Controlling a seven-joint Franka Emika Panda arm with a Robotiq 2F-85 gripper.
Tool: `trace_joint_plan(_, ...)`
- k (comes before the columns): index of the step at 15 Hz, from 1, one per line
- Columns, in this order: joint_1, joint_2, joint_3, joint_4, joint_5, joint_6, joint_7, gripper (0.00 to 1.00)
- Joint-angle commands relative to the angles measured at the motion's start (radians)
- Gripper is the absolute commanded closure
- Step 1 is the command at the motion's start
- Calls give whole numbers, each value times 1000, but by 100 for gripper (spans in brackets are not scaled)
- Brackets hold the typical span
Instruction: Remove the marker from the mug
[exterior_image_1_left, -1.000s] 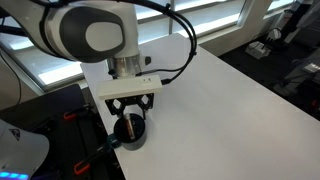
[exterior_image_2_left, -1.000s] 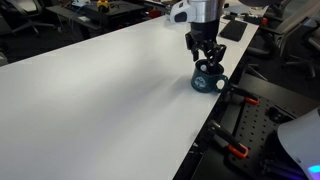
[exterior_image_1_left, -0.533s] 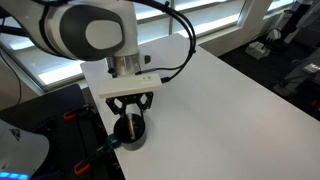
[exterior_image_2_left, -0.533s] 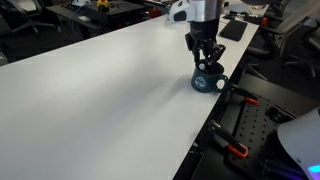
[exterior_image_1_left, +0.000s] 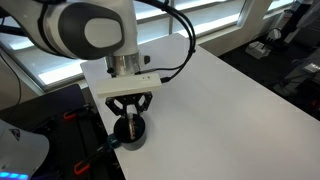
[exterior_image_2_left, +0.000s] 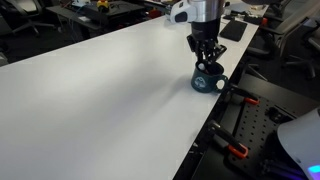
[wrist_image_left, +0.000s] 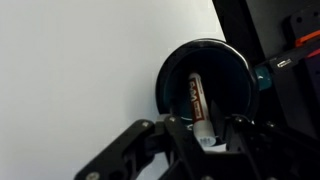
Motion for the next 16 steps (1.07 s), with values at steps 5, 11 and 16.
trace_joint_plan(5, 1, 28, 7, -2, -49, 5, 13, 56)
trace_joint_plan(11, -7, 104, 3, -2, -37, 112, -14, 59)
trace_joint_plan(16, -13, 93, -1, -44, -54, 164, -13, 96)
